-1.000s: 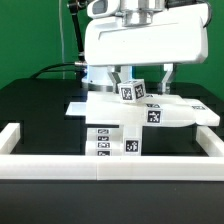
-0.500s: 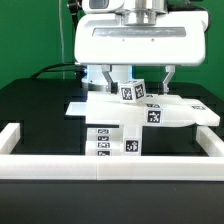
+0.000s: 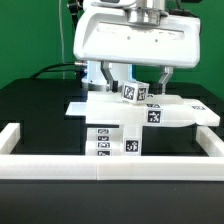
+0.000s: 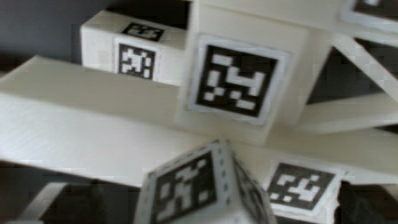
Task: Assemble chair
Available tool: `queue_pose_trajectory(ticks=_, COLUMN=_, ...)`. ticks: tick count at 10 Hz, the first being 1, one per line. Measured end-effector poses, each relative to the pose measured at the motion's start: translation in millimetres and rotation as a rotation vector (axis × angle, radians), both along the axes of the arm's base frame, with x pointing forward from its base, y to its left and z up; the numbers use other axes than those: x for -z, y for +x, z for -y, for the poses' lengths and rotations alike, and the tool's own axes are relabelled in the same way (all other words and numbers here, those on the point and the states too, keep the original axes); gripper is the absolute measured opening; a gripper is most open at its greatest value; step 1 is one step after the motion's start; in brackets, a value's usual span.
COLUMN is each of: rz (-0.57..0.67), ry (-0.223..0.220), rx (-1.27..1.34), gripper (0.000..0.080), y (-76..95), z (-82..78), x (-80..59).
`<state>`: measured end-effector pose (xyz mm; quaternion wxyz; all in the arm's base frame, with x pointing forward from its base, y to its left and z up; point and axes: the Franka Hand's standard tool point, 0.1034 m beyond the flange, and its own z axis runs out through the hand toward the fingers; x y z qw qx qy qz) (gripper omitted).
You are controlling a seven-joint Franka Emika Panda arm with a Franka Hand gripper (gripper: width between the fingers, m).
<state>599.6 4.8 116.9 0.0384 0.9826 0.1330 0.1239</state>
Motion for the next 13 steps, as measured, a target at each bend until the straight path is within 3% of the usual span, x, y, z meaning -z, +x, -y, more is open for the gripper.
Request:
queue_pose_trajectory(ticks=1, rz=0.000, ry=-0.003, rx=-0.011, gripper=0.0649, y=0.2, z=0.8, x=-0.5)
queue_pose_trajectory(ticks=4, rz=-0.017, ry=-0.102, rx=-0.282, gripper=0.0649, y=1.4, z=7.2, x=-2.0)
queue_pose_trajectory(ticks=8, rz=-0.017, ry=-0.091, rx=-0.238, gripper=0.0625, y=1.0, z=7.4, x=-1.0)
queue_pose_trajectory(ticks=9, rz=-0.017, ry=-0.091, rx=-0.235, gripper=0.0435, y=0.9, z=7.4, x=-0.7)
queue_pose_trajectory(ticks=10, rz=-0.016, ry=-0.086, rx=-0.216, gripper=0.0435, y=0.7, z=7.4, x=-0.3)
queue_pose_trajectory(ticks=11, rz=-0.017, ry=-0.086, rx=-0.216, gripper=0.0284, y=0.6, z=7.6, x=0.1)
queue_pose_trajectory(ticks=13, rz=-0.013, ry=-0.064, rx=-0.130, gripper=0.0286, y=0.3, z=7.6, x=0.9)
